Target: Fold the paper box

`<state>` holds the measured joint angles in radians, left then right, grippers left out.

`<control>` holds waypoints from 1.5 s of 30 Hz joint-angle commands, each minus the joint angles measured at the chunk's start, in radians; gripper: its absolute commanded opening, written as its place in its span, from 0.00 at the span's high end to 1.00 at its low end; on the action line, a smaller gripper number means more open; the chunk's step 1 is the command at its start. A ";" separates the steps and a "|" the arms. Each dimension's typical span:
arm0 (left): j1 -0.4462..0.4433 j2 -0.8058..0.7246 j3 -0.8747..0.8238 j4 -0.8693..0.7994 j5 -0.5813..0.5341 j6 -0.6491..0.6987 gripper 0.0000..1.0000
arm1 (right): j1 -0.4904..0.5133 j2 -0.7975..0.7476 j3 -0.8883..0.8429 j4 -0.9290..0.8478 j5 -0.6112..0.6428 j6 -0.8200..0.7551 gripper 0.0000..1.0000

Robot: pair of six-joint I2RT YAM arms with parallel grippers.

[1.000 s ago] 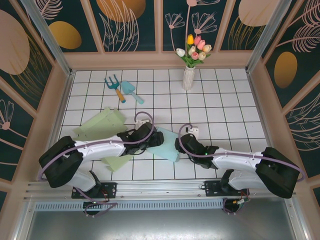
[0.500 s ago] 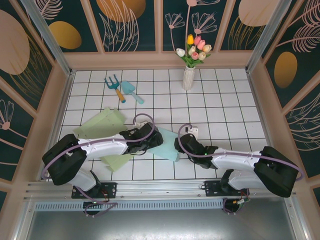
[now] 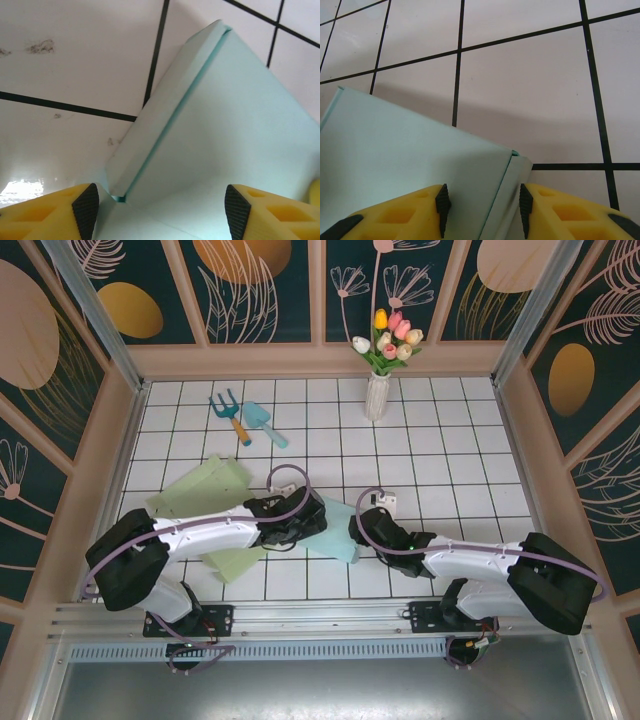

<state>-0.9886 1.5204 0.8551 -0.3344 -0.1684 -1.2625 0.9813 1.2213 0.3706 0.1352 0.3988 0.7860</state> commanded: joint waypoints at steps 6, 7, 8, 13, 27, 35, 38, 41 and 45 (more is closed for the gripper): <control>-0.011 0.034 0.018 -0.026 0.008 -0.022 0.31 | -0.008 0.024 -0.026 -0.052 -0.009 -0.005 0.55; -0.011 0.039 0.022 -0.026 0.001 -0.017 0.31 | -0.009 0.025 -0.027 -0.053 -0.010 -0.004 0.55; -0.011 0.044 0.024 -0.027 -0.003 -0.013 0.32 | -0.009 0.024 -0.027 -0.055 -0.010 -0.004 0.55; -0.011 0.046 0.000 0.020 0.028 -0.023 0.37 | -0.009 0.015 -0.033 -0.061 -0.006 -0.009 0.55; -0.010 0.052 -0.076 0.101 0.014 -0.047 0.40 | -0.047 0.052 -0.001 -0.075 0.000 -0.062 0.55; -0.011 0.065 -0.104 0.121 -0.011 -0.080 0.42 | -0.059 0.070 0.016 -0.074 -0.005 -0.089 0.55; -0.010 0.072 -0.106 0.129 0.005 -0.091 0.42 | -0.066 0.072 0.022 -0.076 -0.008 -0.092 0.55; -0.011 0.061 -0.091 0.117 0.011 -0.100 0.42 | -0.067 0.081 0.024 -0.070 -0.015 -0.088 0.55; -0.010 0.039 -0.085 0.095 -0.023 -0.115 0.41 | -0.067 0.093 0.017 -0.055 -0.019 -0.084 0.55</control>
<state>-0.9951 1.5578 0.7841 -0.1761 -0.1719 -1.3483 0.9215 1.2789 0.4034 0.1589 0.3996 0.7151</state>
